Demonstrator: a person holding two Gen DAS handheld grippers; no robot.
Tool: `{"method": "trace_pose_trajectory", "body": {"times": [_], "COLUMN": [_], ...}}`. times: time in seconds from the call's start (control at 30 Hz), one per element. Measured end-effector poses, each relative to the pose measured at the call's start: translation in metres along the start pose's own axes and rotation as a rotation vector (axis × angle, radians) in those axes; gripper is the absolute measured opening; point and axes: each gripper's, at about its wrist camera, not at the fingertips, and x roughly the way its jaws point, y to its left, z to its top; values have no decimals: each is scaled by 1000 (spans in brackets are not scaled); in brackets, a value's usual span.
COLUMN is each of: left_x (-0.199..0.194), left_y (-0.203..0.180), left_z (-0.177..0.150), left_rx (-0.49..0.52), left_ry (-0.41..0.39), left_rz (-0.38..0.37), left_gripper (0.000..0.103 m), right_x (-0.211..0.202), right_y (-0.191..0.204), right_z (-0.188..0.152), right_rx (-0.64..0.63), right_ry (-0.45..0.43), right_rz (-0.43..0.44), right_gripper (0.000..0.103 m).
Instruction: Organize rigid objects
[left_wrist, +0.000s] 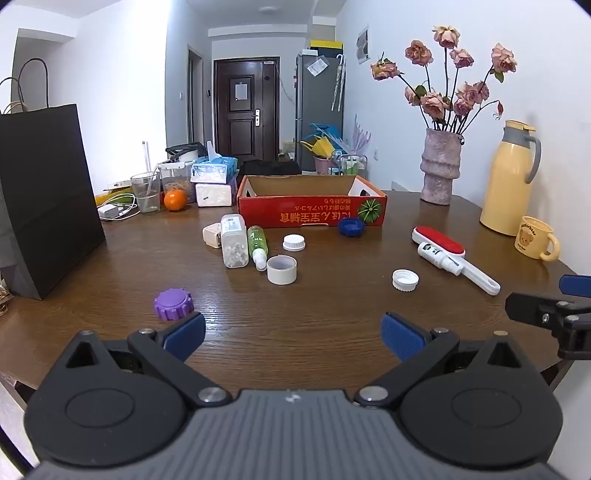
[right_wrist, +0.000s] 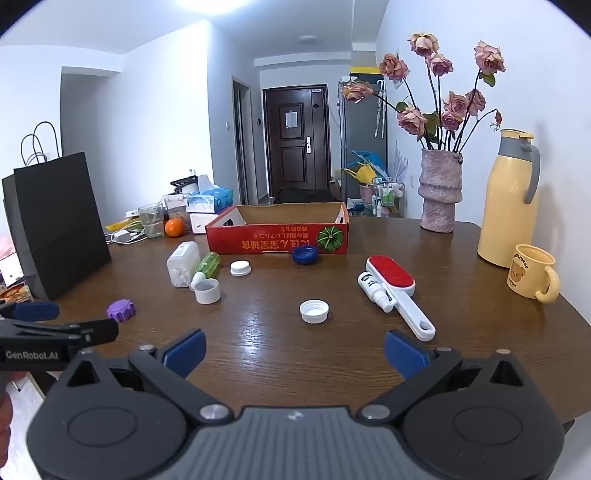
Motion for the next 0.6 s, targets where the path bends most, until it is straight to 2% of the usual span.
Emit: {"method": "trace_pose_trajectory", "body": {"times": [0.23, 0.27, 0.6], "left_x": [0, -5, -5], "left_y": [2, 5, 2], "left_z": [-1, 1, 3], "left_rx": [15, -1, -2], "left_ry": [23, 2, -4], "left_rz": [-6, 2, 3], "left_gripper": [103, 103, 103], "right_x": [2, 2, 0], "right_y": [1, 1, -2], "right_z": [1, 1, -2], "right_rx": [1, 2, -4], "right_ry": [0, 0, 3], "right_rz": [3, 5, 0], "right_gripper": [103, 103, 103]}}
